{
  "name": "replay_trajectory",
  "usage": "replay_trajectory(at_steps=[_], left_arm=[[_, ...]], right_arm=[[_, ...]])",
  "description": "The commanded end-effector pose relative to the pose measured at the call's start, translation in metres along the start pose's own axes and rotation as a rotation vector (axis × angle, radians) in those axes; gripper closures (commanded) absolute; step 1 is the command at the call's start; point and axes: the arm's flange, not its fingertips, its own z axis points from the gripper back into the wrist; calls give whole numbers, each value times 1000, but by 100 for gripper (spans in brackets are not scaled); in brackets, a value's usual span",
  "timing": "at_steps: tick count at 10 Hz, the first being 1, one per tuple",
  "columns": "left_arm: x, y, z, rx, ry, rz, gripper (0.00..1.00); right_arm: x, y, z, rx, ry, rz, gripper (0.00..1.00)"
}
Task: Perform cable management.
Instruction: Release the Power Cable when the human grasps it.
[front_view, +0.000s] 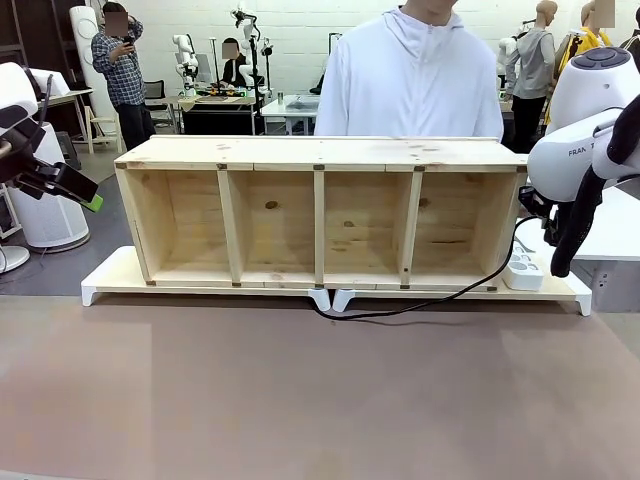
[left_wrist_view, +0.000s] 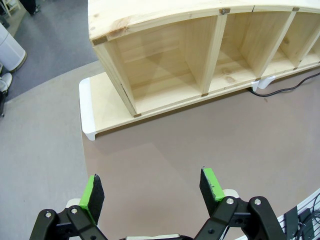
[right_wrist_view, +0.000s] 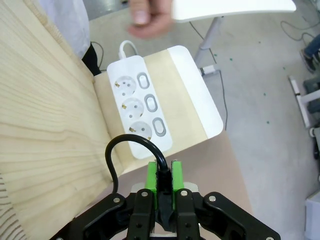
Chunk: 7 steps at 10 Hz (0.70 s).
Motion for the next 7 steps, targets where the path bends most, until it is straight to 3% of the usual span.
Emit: replay_trajectory(at_steps=[1,7], left_arm=[[2,0,-1,4,-11,3,0],[2,0,-1,4,-11,3,0]], right_arm=[[0,2,0,0,-3,11,86],[0,2,0,0,-3,11,86]])
